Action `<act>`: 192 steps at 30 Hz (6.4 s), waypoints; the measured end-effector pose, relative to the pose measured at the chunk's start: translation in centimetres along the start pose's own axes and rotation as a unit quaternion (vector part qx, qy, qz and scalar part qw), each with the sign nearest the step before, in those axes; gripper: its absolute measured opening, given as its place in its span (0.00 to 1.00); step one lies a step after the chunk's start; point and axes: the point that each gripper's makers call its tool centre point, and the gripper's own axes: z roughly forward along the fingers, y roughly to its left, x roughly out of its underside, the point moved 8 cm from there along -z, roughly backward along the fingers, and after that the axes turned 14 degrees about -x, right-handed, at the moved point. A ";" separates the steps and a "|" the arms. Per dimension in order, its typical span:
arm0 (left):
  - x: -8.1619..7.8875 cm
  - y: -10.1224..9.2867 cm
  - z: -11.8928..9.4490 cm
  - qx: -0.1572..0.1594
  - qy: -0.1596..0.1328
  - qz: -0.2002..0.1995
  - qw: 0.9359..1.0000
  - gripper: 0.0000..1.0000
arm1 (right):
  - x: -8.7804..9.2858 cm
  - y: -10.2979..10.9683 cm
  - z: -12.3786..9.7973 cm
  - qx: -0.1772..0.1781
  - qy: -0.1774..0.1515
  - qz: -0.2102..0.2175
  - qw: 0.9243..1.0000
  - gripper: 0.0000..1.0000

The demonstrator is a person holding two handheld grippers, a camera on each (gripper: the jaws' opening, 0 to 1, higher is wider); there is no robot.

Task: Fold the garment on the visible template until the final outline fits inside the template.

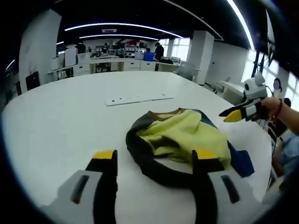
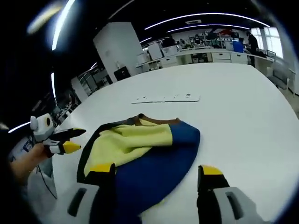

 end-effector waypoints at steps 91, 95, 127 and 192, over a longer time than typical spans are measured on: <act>7.8 -4.5 -6.8 -0.122 0.103 -0.019 0.987 0.00 | 10.5 5.9 -5.0 0.073 0.024 -0.048 0.996 0.00; 7.2 -2.5 -7.8 -0.147 0.096 -0.021 0.984 0.00 | 9.7 5.4 -5.9 0.085 0.022 -0.045 0.995 0.00; 5.7 9.6 -9.3 -0.258 0.116 0.074 0.956 0.00 | 5.8 -2.0 -11.9 0.139 0.063 -0.026 0.988 0.00; 4.4 19.1 -4.9 -0.300 0.142 0.091 0.939 0.00 | 4.0 -13.5 -17.3 0.295 0.130 0.004 0.946 0.00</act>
